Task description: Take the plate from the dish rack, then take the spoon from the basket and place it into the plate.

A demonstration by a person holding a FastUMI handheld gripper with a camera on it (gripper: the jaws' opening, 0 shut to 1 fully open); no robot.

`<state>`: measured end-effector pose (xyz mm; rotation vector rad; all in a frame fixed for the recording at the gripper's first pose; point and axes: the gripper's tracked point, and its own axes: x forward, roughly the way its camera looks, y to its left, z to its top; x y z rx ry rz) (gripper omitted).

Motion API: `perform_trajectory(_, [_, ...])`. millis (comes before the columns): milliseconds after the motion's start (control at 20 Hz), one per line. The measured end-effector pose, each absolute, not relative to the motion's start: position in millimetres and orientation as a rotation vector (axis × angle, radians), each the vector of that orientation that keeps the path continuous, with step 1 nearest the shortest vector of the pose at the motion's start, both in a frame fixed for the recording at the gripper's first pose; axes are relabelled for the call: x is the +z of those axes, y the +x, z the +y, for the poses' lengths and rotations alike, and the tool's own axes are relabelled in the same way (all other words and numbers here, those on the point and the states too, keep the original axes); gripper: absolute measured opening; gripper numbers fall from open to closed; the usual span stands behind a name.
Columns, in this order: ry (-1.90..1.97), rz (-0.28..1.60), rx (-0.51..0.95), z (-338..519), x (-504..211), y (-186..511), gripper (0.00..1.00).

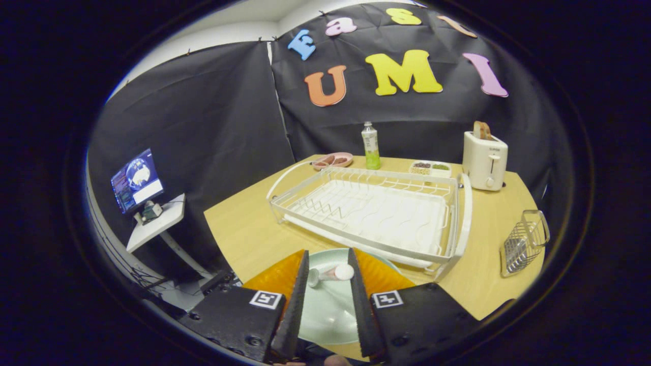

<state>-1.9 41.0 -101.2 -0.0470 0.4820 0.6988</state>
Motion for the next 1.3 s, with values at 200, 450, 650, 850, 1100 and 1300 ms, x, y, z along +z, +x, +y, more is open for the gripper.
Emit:
perform_trajectory(200, [-0.028,0.436,0.645,30.4,-90.7,3.5,0.73])
perform_trajectory(450, [-0.039,0.34,0.5,4.4,-73.7,11.2,0.91])
perform_trajectory(650, [-0.039,0.221,0.361,-25.2,-50.6,7.0,0.92])
perform_trajectory(850, [-0.008,0.113,0.227,-52.5,-37.3,-16.4,0.92])
perform_trajectory(1100, [-0.01,0.053,0.121,-76.3,-32.1,-59.0,0.92])
perform_trajectory(1300, [-0.001,0.009,0.079,-81.7,-28.6,-96.9,0.97])
